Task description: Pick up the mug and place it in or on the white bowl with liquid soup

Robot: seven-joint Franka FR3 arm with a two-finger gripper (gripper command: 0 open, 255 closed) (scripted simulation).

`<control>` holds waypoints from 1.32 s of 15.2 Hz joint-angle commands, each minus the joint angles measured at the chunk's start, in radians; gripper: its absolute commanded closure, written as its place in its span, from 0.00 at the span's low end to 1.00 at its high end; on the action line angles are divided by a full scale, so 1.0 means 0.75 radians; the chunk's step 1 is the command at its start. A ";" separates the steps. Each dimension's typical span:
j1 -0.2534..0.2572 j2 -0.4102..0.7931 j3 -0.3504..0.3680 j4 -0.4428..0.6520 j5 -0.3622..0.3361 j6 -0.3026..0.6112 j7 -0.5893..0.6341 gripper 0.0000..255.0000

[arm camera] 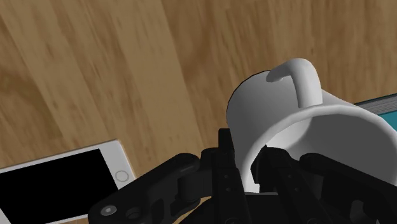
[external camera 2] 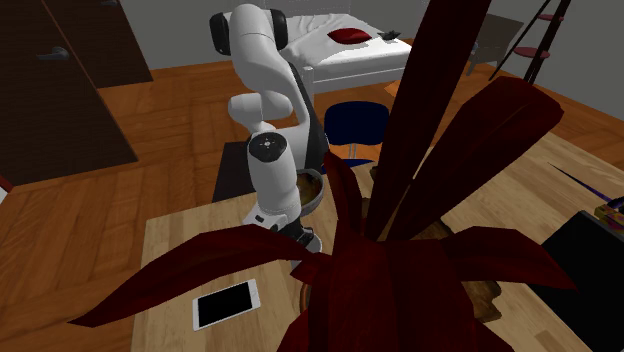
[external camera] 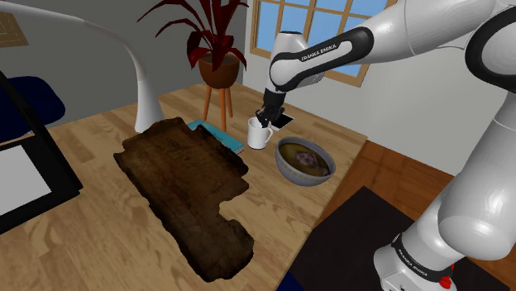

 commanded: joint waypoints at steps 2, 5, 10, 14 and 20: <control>0.000 0.000 0.000 0.000 0.000 0.000 0.000 1.00; 0.000 -0.023 0.000 0.026 -0.001 -0.049 0.002 1.00; -0.001 -0.057 -0.001 0.075 -0.002 -0.132 0.006 1.00; -0.001 -0.080 -0.001 0.120 -0.003 -0.199 0.009 1.00; -0.002 -0.106 -0.001 0.196 -0.005 -0.301 0.014 1.00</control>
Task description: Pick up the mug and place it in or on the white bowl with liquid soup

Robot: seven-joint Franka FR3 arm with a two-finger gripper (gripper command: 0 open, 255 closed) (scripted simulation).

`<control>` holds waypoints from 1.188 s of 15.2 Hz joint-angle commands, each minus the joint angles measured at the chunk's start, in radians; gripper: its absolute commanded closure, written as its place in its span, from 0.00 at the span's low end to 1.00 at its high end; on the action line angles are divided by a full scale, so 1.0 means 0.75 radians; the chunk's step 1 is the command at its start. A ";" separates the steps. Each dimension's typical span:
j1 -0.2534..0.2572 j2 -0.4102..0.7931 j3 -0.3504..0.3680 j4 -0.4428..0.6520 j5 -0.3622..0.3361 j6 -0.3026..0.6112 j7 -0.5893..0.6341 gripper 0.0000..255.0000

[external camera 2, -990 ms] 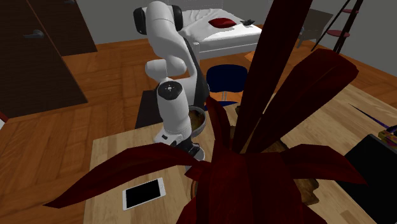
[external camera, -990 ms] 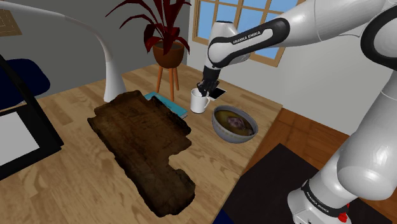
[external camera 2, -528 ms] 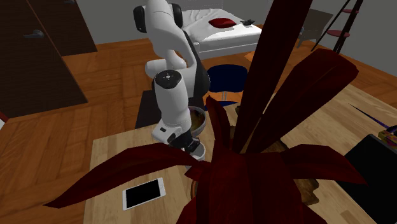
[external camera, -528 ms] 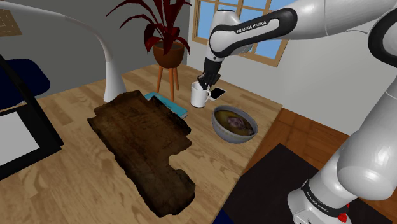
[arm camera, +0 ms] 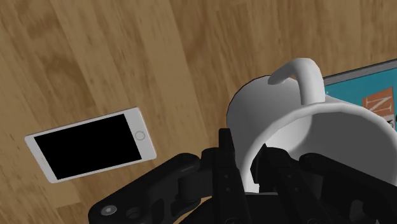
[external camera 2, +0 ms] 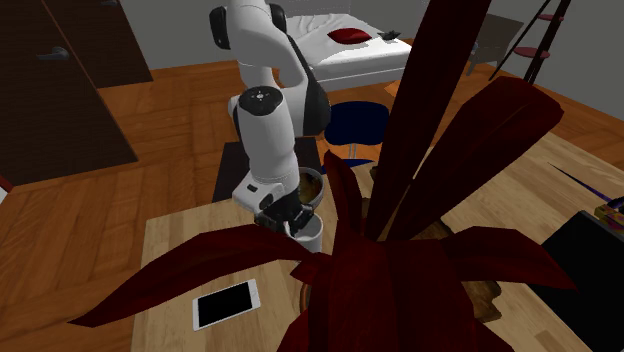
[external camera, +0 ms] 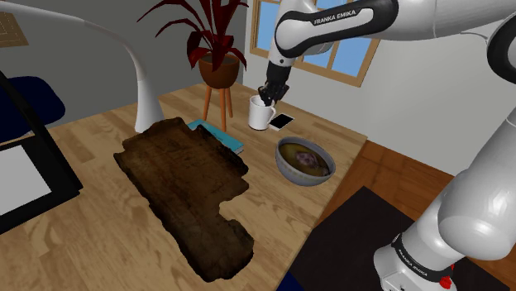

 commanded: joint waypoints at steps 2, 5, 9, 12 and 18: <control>0.000 -0.013 0.000 0.040 -0.001 -0.053 0.003 1.00; 0.000 -0.020 0.000 0.084 -0.002 -0.105 0.006 1.00; 0.000 -0.027 0.000 0.148 -0.003 -0.175 0.009 1.00; -0.001 -0.028 0.000 0.200 -0.004 -0.228 0.012 1.00; 0.002 -0.194 0.002 0.056 0.003 -0.249 0.017 1.00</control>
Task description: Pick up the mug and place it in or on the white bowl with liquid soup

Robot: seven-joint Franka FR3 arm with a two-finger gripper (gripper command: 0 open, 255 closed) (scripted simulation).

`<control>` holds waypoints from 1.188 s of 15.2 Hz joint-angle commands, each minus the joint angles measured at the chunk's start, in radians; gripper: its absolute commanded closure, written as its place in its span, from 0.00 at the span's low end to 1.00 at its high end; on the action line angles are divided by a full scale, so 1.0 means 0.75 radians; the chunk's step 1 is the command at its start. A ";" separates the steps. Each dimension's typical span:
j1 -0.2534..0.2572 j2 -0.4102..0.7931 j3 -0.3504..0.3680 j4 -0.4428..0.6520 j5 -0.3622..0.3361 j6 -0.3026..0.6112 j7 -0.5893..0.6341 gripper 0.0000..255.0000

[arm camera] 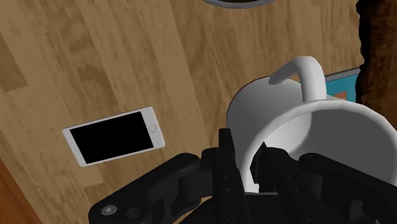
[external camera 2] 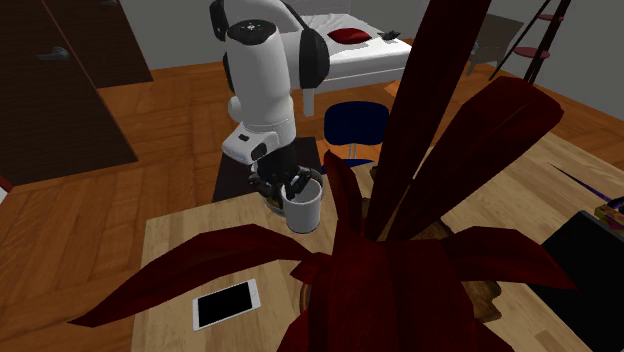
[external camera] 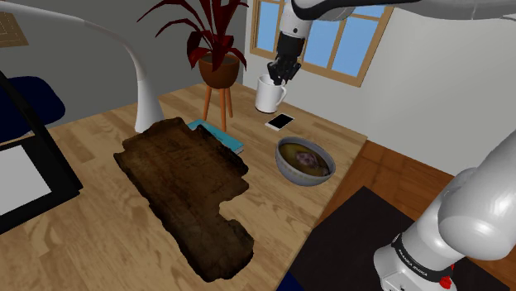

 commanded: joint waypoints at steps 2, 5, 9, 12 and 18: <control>0.004 -0.150 0.004 -0.165 0.006 0.017 0.007 1.00; 0.009 -0.310 0.007 -0.320 0.013 0.012 0.012 1.00; 0.016 -0.524 0.012 -0.501 0.023 -0.020 0.020 1.00; 0.023 -0.685 0.016 -0.620 0.031 -0.063 0.029 1.00; 0.030 -0.812 0.021 -0.774 0.040 -0.035 0.033 1.00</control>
